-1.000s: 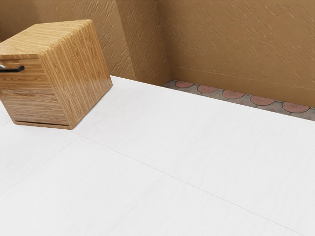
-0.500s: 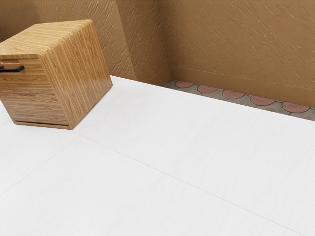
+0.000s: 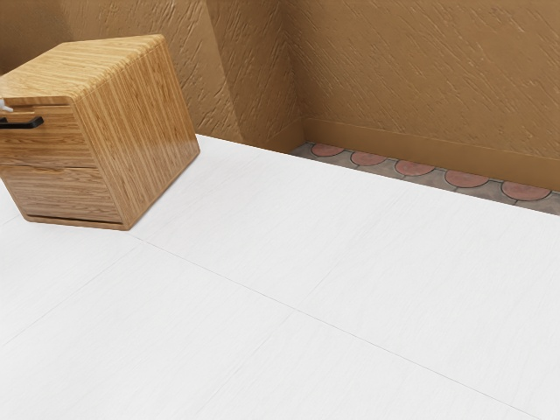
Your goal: Pull the drawer handle with one arm to open the drawer
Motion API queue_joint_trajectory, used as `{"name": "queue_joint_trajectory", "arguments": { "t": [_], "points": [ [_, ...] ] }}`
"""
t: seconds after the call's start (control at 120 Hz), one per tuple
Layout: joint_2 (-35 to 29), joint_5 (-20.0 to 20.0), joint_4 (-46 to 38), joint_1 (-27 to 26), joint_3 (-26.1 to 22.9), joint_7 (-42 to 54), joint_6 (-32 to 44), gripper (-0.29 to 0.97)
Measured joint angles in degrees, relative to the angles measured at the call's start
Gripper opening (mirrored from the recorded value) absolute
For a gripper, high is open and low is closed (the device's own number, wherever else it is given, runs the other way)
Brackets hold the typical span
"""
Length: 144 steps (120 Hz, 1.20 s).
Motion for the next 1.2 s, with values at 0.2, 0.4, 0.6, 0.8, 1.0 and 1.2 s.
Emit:
{"name": "queue_joint_trajectory", "arguments": {
  "t": [0.2, 0.4, 0.6, 0.8, 1.0, 1.2],
  "points": [
    [0.04, -0.74, -1.18, 0.16, 0.5, -2.85, -0.48, 0.66],
    [0.11, -0.92, -1.28, 0.17, 1.35, -6.1, -0.84, 0.67],
    [0.11, -1.53, -1.37, 0.17, 1.43, -8.79, -1.71, 0.67],
    [0.2, -2.04, -2.44, 0.65, 1.31, -10.72, -2.51, 0.69],
    [0.4, -2.69, -2.94, 3.96, -0.46, -12.08, -4.82, 0.63],
    [-0.51, -3.43, -5.85, 31.91, -15.76, -12.91, -22.15, 0.65]
  ]
}}
